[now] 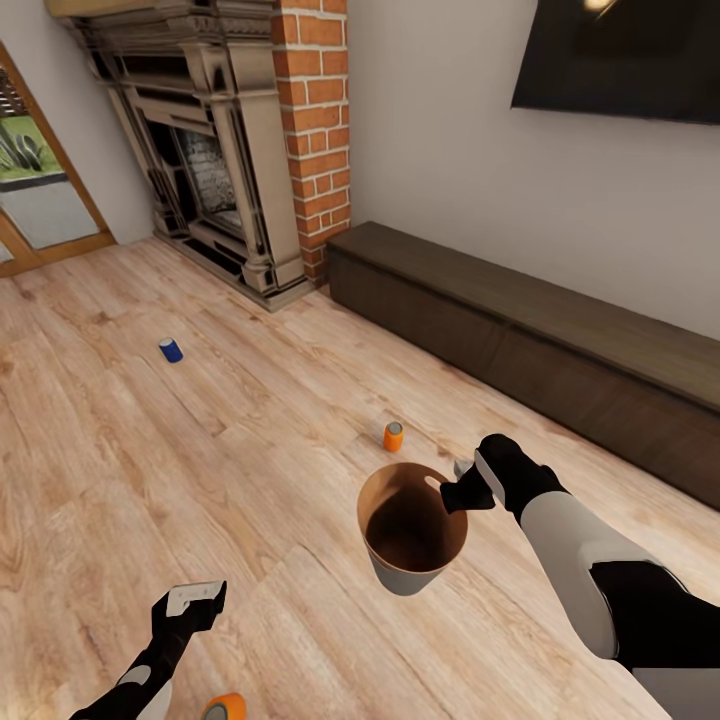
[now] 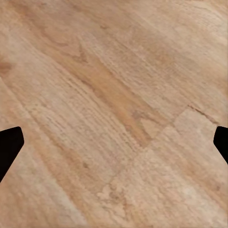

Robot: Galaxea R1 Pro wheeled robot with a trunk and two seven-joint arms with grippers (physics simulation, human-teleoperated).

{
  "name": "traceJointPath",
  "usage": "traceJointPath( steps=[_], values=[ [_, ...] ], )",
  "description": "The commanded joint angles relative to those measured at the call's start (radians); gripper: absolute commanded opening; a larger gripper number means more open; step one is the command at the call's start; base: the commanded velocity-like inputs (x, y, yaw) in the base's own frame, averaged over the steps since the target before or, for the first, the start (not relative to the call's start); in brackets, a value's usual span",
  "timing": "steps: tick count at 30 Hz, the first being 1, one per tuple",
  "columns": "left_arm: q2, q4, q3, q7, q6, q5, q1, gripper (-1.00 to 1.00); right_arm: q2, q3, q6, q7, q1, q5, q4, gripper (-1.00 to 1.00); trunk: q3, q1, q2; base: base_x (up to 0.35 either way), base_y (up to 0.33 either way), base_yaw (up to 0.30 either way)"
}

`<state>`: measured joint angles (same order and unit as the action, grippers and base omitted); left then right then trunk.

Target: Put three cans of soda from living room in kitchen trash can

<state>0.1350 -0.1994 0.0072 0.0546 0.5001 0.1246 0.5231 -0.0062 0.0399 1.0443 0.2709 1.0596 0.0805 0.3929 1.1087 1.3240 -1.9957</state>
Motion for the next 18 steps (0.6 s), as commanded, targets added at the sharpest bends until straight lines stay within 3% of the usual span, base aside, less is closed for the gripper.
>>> traceJointPath(
  steps=[1,14,18],
  values=[
    [0.0,0.0,0.0,0.0,0.0,0.0,0.0,1.0,0.0,-0.003,0.003,0.005,0.0,-0.028,0.0,-1.0,0.003,0.004,-0.007,0.0,0.0,0.0],
    [0.013,0.001,0.009,0.011,-0.014,0.005,-0.01,1.0,0.007,-0.003,0.003,0.005,0.001,-0.023,0.0,-1.0,0.043,0.054,-0.098,0.0,0.0,0.0],
    [0.012,0.044,0.008,0.017,-0.016,0.005,-0.011,1.0,0.008,-0.003,0.003,0.005,0.001,-0.023,0.0,-1.0,0.056,0.069,-0.126,0.0,0.0,0.0]
  ],
)
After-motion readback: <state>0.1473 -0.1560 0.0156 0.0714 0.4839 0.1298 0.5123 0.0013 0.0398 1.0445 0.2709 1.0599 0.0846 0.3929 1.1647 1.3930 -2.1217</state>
